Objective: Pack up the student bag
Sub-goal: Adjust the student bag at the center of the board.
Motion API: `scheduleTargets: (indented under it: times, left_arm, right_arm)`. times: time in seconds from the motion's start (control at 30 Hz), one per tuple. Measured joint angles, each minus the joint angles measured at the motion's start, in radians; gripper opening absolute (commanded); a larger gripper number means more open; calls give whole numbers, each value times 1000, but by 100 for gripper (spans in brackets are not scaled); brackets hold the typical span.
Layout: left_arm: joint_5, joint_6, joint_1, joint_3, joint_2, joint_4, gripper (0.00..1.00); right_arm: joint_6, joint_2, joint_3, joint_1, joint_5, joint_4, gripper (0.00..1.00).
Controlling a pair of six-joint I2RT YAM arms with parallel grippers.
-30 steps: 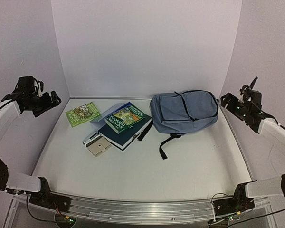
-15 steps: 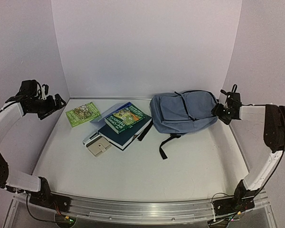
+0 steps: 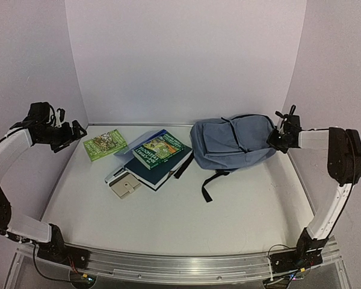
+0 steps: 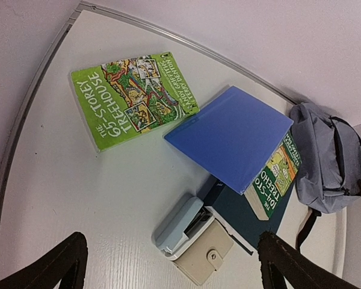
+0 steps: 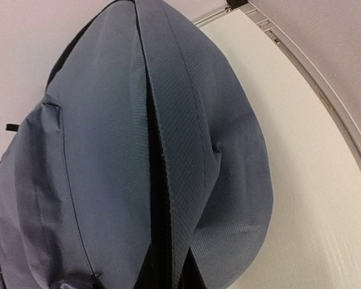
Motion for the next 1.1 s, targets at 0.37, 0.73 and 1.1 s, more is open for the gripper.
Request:
scheduleTargets:
  times: [0.37, 0.73, 1.1]
  left_arm:
    - [-26, -41, -236, 1, 41, 0, 98]
    - [-39, -355, -505, -102, 36, 196, 98]
    - [-169, -627, -767, -222, 78, 386, 97]
  right_arm:
    - [210, -530, -377, 25, 50, -26, 0]
    - [395, -865, -640, 298, 112, -190, 45]
    - [324, -977, -493, 339, 233, -348, 60]
